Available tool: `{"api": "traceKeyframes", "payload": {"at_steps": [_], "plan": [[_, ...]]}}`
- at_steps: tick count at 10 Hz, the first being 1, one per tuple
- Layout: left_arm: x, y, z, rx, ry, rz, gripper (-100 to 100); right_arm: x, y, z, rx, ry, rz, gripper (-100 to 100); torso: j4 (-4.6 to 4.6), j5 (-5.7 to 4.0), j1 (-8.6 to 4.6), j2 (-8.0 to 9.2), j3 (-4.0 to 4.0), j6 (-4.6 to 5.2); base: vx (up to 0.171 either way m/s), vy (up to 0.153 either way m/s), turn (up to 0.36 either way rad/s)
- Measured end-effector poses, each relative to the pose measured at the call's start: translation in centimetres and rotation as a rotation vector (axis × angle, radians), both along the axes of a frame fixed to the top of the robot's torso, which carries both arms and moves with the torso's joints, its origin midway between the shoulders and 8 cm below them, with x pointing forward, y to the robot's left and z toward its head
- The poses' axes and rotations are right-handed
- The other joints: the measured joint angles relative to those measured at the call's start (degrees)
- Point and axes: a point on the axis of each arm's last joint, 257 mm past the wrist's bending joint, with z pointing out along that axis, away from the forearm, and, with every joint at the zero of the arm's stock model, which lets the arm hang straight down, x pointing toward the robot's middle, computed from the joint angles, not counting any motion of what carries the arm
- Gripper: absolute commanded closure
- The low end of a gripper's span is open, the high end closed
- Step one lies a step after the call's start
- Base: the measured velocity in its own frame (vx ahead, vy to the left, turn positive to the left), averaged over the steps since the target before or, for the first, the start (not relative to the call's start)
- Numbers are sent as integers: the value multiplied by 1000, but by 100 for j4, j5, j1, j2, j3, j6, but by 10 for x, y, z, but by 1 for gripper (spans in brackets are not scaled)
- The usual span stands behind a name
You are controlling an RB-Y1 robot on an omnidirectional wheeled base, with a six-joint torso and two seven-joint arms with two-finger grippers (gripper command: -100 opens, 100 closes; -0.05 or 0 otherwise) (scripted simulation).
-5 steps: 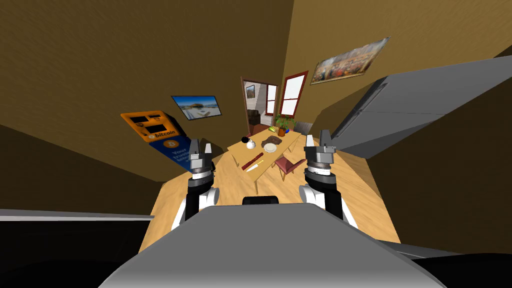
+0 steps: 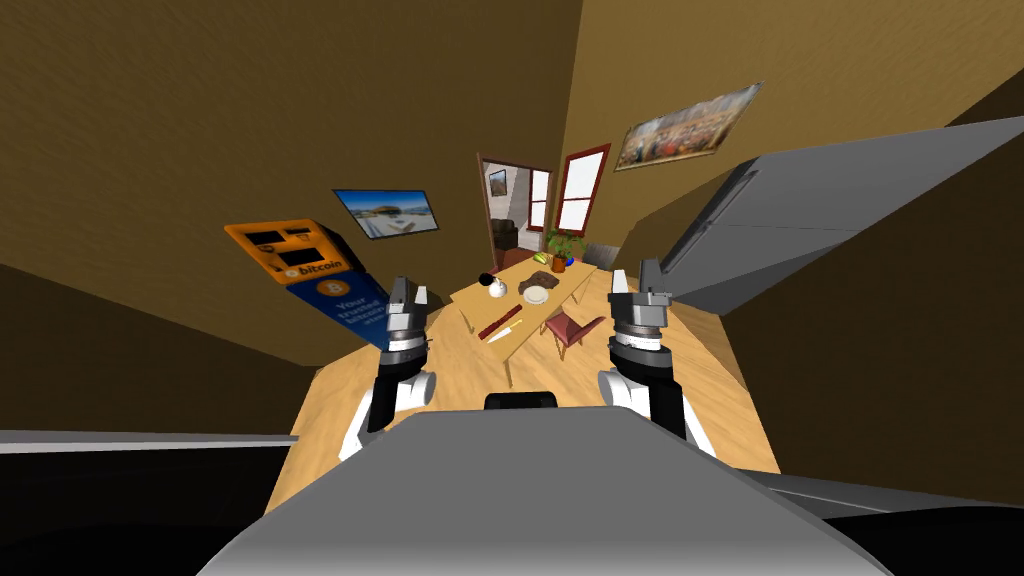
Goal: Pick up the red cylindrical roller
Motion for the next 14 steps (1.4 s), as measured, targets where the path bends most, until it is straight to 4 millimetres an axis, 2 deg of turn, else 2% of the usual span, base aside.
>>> {"api": "traceKeyframes", "payload": {"at_steps": [2,5,7,12,14], "plan": [[20,13,-12,-43,54,-22,-100,0,0,0,0,0,0,0,1,-3,-7,3,2,-1,-15,-124,-64],[46,23,-33,-103,121,-38,-100,0,0,0,0,0,0,0,-1,1,10,-6,-4,-1,-1,-84,-62],[71,37,-54,-163,184,-48,-100,0,0,0,0,0,0,0,-3,-2,-3,-13,-7,0,10,-105,-56],[101,60,-96,-260,307,-52,-100,0,0,0,0,0,0,0,-2,1,15,-9,-5,-4,9,-75,-53],[123,70,-117,-316,371,-55,-100,0,0,0,0,0,0,0,-3,-2,-4,-14,-8,0,18,-117,-85]]}}
